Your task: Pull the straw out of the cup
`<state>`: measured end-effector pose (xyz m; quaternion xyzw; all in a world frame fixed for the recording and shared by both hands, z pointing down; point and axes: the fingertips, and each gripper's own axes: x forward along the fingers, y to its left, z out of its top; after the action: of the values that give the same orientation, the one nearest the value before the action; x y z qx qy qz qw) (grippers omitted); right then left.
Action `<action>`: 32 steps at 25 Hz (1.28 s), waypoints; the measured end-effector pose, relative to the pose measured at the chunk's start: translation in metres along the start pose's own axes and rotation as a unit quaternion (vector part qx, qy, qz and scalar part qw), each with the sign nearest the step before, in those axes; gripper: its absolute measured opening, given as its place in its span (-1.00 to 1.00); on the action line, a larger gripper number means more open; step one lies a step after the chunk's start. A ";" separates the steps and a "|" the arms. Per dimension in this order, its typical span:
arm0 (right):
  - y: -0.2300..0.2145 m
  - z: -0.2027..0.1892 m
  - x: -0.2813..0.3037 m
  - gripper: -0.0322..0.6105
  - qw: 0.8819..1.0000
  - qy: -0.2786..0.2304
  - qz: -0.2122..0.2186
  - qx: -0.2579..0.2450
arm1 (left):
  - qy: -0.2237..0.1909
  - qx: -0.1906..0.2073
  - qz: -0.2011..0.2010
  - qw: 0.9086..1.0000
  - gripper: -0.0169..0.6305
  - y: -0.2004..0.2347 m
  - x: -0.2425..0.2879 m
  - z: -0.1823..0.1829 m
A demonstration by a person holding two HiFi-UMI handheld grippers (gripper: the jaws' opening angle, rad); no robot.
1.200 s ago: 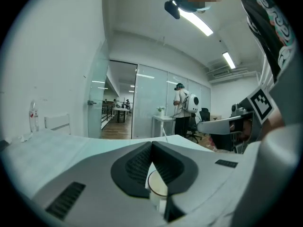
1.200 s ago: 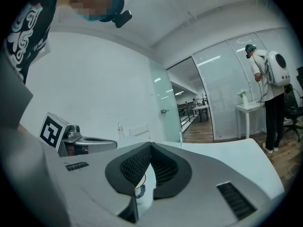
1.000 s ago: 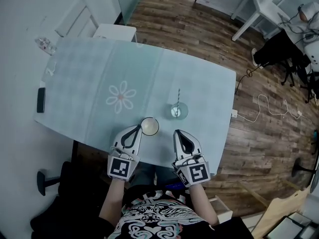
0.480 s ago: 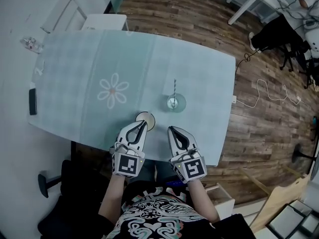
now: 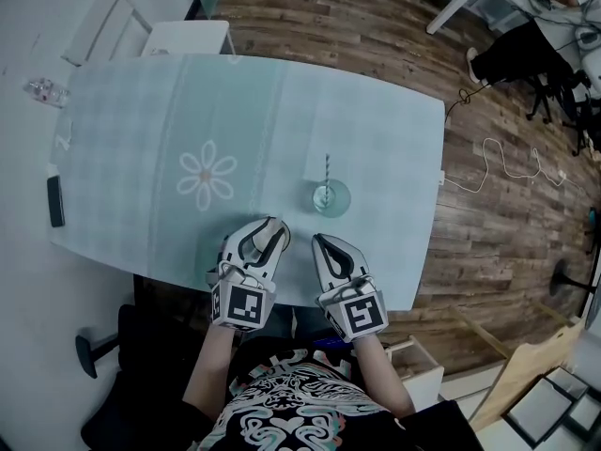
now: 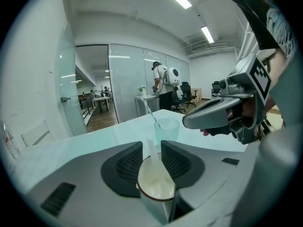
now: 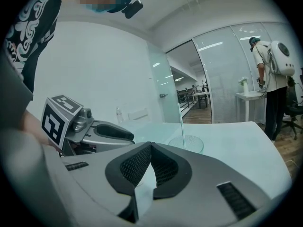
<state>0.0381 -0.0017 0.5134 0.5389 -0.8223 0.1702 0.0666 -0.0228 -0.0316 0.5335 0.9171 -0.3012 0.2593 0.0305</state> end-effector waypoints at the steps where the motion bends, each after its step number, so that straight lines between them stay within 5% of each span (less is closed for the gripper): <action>1: 0.000 0.000 0.002 -0.94 1.000 0.001 0.001 0.000 | 0.005 0.005 -0.003 1.000 -0.50 0.000 0.003 -0.001; 8: -0.005 -0.003 0.010 -0.94 1.000 0.007 -0.001 0.007 | 0.035 0.046 -0.021 0.998 -0.42 -0.006 0.017 -0.008; 32: -0.003 -0.012 0.015 -0.94 0.999 0.022 0.016 0.016 | 0.002 -0.032 -0.053 0.998 -0.41 0.000 0.021 -0.006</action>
<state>0.0336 -0.0113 0.5295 0.5229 -0.8262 0.1962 0.0737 -0.0110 -0.0412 0.5495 0.9300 -0.2601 0.2490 0.0745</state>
